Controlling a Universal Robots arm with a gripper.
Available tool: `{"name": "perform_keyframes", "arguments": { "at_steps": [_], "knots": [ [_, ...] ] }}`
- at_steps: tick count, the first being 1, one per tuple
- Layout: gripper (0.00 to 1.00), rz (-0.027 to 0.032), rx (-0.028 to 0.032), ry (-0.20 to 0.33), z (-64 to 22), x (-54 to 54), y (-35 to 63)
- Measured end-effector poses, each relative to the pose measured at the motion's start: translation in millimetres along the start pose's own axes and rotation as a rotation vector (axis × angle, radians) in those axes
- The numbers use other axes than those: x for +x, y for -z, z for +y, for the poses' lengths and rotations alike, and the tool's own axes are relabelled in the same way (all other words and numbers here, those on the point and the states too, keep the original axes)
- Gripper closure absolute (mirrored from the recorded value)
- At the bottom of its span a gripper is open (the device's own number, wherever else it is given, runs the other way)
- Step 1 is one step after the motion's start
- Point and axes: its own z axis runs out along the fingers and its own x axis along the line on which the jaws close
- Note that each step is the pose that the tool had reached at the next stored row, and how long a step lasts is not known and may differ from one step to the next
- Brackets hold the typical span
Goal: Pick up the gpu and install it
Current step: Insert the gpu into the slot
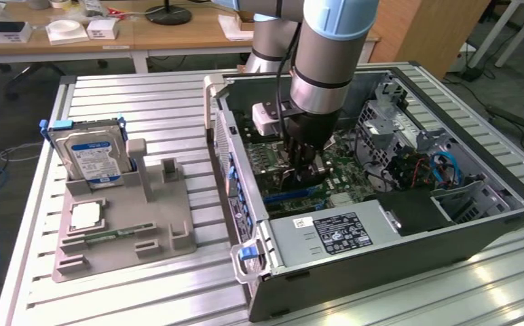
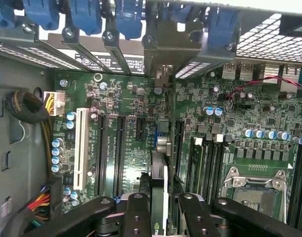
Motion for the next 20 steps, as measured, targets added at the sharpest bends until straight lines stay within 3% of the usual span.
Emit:
{"name": "perform_keyframes", "arguments": {
  "at_steps": [20],
  "knots": [
    [0.73, 0.0002, 0.0001, -0.004, 2.0, 0.8, -0.7]
  ]
}}
